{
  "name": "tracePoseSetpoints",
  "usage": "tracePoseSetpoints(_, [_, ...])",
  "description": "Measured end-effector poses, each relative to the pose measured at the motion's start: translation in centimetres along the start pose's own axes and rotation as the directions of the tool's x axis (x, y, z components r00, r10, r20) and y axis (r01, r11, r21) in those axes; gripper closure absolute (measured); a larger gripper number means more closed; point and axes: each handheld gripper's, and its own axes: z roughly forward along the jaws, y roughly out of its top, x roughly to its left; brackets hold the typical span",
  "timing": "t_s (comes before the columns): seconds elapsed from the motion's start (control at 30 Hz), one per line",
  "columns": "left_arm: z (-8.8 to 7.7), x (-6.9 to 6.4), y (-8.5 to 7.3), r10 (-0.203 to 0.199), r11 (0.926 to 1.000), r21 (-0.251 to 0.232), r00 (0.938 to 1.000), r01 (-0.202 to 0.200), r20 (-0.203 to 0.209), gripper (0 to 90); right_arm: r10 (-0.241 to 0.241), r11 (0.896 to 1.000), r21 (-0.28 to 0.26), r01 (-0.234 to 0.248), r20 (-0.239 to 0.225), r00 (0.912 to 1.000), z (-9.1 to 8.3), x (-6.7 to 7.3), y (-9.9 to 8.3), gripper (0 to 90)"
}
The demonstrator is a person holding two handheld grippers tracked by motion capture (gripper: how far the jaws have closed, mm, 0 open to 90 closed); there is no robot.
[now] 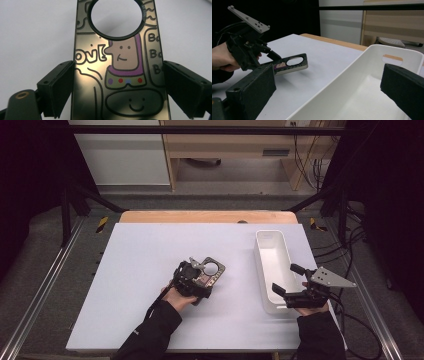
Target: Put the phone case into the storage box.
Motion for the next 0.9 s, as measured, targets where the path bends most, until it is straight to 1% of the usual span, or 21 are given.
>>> tracePoseSetpoints(0.13, [-1.4,0.2,-0.4,0.023,0.9993,-0.03,0.9989,-0.022,0.041,11.7,-0.003,1.0,0.005,0.003,-0.012,0.9999,0.0,0.1,0.1,0.1])
tracePoseSetpoints(0.17, [-1.4,0.2,-0.4,0.023,0.9993,-0.03,0.9989,-0.022,0.041,11.7,-0.003,1.0,0.005,0.003,-0.012,0.9999,0.0,0.1,0.1,0.1])
tracePoseSetpoints(0.2, [-2.1,0.2,-0.5,0.035,0.9986,-0.041,0.9971,-0.033,0.067,11.7,-0.007,1.0,0.009,0.007,-0.019,0.9998,0.1,0.2,0.2,0.1])
tracePoseSetpoints(0.3, [-3.0,0.3,-0.8,0.053,0.9972,-0.058,0.993,-0.047,0.105,11.7,-0.012,1.0,0.015,0.012,-0.033,0.9994,0.1,0.4,0.4,0.1])
tracePoseSetpoints(0.37, [-3.6,0.4,-1.1,0.059,0.9962,-0.071,0.9887,-0.05,0.138,11.7,-0.015,1.0,0.019,0.016,-0.045,0.9989,0.2,0.6,0.5,0.1])
tracePoseSetpoints(0.53, [-5.1,0.8,-1.9,0.091,0.992,-0.103,0.98,-0.073,0.177,11.7,-0.025,0.999,0.038,0.028,-0.082,0.9963,0.5,1.1,0.8,0.1])
tracePoseSetpoints(0.7, [-6.3,1.4,-2.8,0.118,0.9878,-0.126,0.9677,-0.092,0.223,11.7,-0.043,0.997,0.063,0.052,-0.132,0.9903,0.9,1.9,1.2,0.1])
tracePoseSetpoints(0.77, [-6.6,1.5,-3.1,0.132,0.9863,-0.127,0.9647,-0.105,0.228,11.7,-0.053,0.995,0.078,0.065,-0.156,0.9863,1.2,2.2,1.3,0.1])
tracePoseSetpoints(0.83, [-6.8,1.7,-3.4,0.141,0.9852,-0.13,0.9607,-0.112,0.239,11.7,-0.065,0.992,0.099,0.083,-0.181,0.9813,1.4,2.7,1.5,0.1])
tracePoseSetpoints(0.87, [-6.9,1.8,-3.5,0.14,0.9849,-0.135,0.959,-0.109,0.247,11.7,-0.07,0.99,0.107,0.092,-0.195,0.9782,1.5,2.9,1.6,0.1])
tracePoseSetpoints(0.9, [-6.9,1.8,-3.5,0.14,0.9849,-0.135,0.959,-0.109,0.247,11.7,-0.076,0.988,0.114,0.101,-0.207,0.9753,1.7,3.1,1.7,0.1])
